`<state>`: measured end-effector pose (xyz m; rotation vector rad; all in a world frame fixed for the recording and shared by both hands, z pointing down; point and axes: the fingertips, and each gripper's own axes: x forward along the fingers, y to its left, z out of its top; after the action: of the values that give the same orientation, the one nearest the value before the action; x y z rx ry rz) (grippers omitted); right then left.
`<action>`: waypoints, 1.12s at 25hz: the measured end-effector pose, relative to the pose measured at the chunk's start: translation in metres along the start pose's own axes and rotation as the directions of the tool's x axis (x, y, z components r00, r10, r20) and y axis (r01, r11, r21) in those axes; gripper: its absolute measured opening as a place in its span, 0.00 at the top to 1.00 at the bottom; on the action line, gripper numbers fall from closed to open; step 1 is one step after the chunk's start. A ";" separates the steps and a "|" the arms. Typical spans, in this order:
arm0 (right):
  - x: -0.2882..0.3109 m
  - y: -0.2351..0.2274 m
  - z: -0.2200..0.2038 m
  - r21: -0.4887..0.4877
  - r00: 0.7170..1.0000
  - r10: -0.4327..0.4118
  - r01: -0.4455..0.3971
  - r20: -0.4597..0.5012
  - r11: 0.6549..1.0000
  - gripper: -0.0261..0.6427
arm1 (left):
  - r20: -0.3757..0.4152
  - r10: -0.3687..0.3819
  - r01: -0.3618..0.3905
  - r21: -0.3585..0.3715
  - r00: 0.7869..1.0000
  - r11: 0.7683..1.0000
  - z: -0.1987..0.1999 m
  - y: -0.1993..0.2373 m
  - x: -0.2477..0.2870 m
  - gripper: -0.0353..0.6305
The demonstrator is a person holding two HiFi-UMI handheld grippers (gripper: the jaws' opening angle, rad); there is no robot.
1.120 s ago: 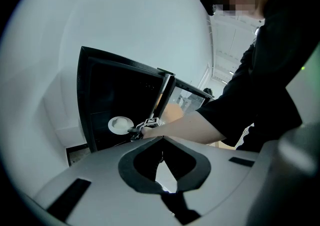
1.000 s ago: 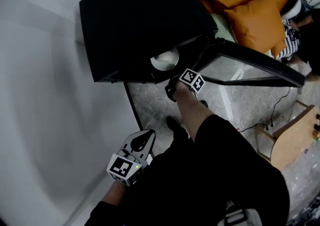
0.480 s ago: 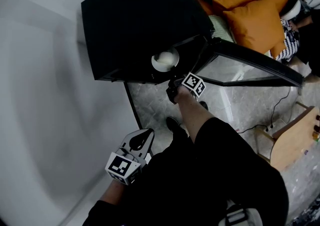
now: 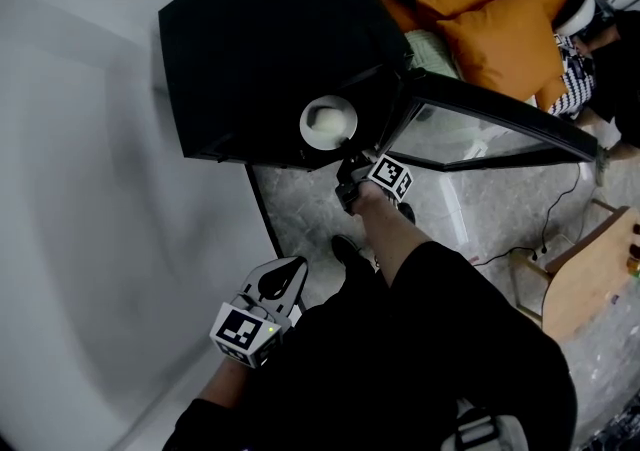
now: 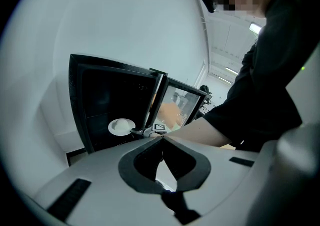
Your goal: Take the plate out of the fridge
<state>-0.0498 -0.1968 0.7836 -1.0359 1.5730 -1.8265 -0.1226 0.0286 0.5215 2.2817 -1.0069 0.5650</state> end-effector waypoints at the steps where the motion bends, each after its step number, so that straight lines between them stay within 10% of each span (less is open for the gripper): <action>1: -0.003 0.002 0.000 -0.001 1.000 0.005 -0.005 -0.003 1.000 0.94 | 0.003 -0.004 0.004 0.004 1.000 1.000 0.001 -0.002 0.001 0.94; 28: -0.119 0.118 -0.060 -0.032 0.961 0.116 -0.128 -0.250 0.991 0.94 | 0.128 -0.099 0.087 0.098 0.987 0.991 0.047 -0.047 0.002 0.94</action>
<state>-0.0414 -0.0912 0.6402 -0.7341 1.7910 -1.8981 -0.0782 0.0227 0.4721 2.4618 -0.9475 0.4335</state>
